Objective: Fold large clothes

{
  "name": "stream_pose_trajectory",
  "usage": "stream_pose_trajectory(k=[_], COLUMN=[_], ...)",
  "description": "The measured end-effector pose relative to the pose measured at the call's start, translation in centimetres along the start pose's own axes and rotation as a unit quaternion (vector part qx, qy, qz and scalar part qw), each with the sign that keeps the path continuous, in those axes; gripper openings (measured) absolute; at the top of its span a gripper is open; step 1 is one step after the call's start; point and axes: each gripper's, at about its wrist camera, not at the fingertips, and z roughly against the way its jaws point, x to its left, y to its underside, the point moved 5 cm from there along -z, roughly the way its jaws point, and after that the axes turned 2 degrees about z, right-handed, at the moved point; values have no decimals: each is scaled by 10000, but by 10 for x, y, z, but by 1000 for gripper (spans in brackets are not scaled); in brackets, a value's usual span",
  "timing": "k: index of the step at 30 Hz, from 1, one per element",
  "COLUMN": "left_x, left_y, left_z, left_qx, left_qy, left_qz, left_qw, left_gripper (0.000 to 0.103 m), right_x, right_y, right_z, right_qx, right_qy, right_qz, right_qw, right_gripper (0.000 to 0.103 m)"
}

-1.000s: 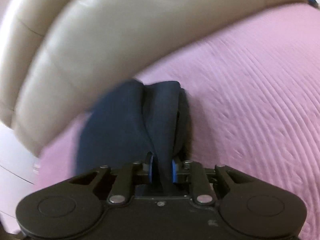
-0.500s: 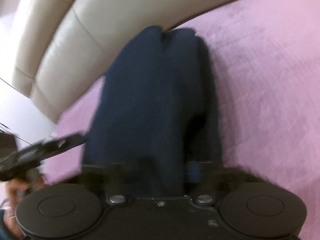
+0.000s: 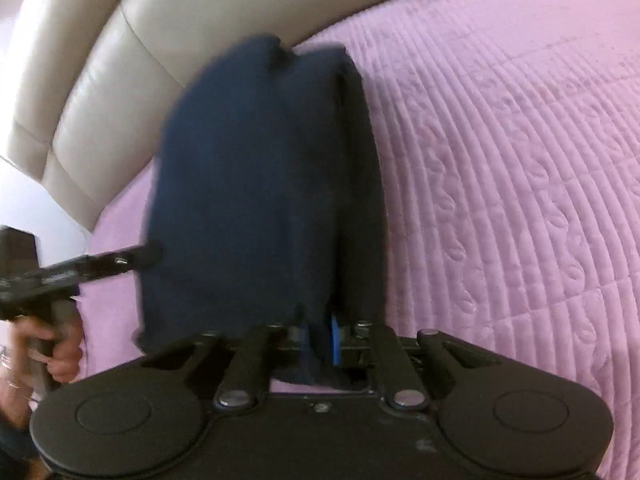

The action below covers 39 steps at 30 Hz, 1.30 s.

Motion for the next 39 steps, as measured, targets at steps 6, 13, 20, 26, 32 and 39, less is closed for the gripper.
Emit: stream_pose_trajectory(k=[6,13,20,26,32,39], left_x=[1,-3,-1,-6,-11,11], left_y=[0,-2,0,-8,-59,-131], left_z=[-4,-17,-37,-23,18,-25], left_qx=[198,309,307,219,-572,-914], left_qy=[-39,-251,-299,-66,-36,-756], left_qz=[-87,-213,-340,-167,-164,19], left_qw=[9998,9990,9985,9996,9982,9929], left_gripper=[69,80,96,88,79,80], right_x=[62,129,67,26,41,97], right_y=[-72,-131,-143,-148,-162,-131], right_z=[40,-42,-98,-94,-52,-37], right_qx=[-1475,-1327,-1330,-1275,-1634,-1519], right_qy=[945,380,1421,1703,1805,853], right_qz=[1324,2169,1595,900,1238,2207], right_qw=[9756,9664,9678,9730,9620,9597], right_gripper=[84,83,85,103,102,102])
